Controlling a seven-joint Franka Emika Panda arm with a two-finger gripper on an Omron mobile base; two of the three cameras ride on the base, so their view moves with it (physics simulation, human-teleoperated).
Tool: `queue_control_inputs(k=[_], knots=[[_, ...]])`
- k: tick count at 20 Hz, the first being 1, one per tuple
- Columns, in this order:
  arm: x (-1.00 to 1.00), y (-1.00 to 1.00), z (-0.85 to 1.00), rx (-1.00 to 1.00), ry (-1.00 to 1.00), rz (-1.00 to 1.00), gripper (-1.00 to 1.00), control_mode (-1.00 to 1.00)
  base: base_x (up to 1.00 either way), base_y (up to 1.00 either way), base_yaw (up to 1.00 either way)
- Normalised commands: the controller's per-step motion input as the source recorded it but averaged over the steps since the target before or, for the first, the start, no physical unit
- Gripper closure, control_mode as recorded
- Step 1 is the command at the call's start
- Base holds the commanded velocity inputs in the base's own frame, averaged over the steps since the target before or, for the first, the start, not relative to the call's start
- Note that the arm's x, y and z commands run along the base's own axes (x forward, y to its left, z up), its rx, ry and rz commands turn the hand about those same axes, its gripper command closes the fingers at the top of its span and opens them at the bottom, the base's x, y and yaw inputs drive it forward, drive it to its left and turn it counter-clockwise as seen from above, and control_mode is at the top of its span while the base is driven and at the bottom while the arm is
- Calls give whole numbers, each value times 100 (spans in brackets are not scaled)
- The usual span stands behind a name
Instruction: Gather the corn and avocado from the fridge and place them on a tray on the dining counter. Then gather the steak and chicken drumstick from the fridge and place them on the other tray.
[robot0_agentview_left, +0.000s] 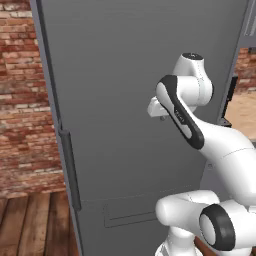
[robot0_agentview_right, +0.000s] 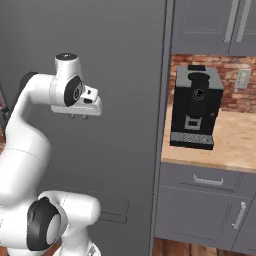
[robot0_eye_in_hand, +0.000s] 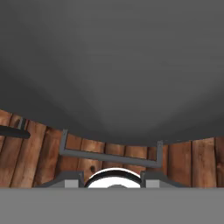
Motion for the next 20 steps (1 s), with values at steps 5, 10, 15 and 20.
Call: queue_control_inputs(k=[5, 10, 15, 20], knots=[[-10, 5, -2, 0, -4, 0, -100, 100, -28, 11, -2], [0, 0, 0, 0, 0, 0, -100, 100, -66, 74, -22], [0, 0, 0, 0, 0, 0, -100, 100, -36, 75, -34], [0, 0, 0, 0, 0, 0, -100, 100, -4, 52, -39]])
